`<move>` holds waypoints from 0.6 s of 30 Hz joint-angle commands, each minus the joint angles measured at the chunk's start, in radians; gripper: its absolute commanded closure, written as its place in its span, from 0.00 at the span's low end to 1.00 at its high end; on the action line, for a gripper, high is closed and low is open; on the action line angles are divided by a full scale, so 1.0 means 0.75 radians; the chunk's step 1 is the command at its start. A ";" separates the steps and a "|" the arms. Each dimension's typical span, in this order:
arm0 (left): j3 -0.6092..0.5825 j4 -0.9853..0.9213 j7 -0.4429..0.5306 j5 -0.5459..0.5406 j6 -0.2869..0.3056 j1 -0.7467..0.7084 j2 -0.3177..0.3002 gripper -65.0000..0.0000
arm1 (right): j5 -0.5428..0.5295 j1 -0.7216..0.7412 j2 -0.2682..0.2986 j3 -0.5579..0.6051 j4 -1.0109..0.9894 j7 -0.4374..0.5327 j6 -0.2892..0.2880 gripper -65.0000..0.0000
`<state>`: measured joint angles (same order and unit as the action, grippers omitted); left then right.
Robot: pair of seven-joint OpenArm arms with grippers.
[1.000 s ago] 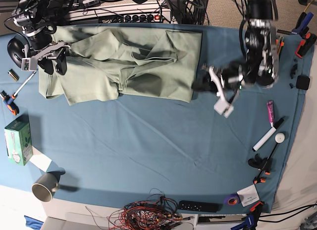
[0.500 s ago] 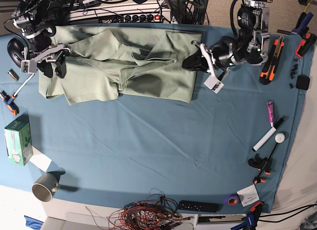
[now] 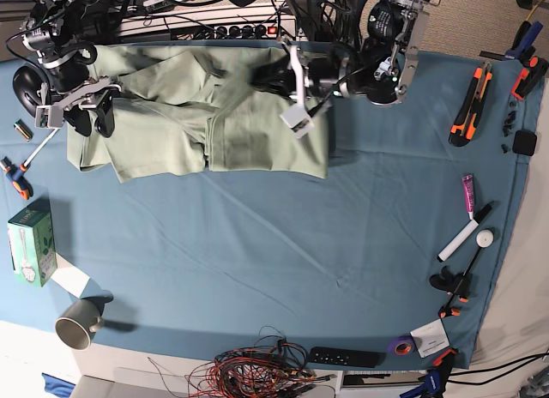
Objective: Fold the T-shirt properly
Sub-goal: 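Fold the held shirt end over the middle with the left gripper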
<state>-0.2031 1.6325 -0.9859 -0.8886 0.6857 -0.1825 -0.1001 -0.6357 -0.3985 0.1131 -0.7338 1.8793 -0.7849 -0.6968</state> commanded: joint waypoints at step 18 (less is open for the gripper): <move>0.173 0.020 -0.039 0.118 0.010 0.047 -0.002 0.73 | 0.209 0.003 0.027 -0.010 0.023 0.086 0.078 0.55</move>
<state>-0.0723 1.6321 -1.0309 -0.7734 0.6857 -0.1570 -0.1024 -0.4679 -0.3985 0.1184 -0.7338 1.8797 -0.7498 -0.6434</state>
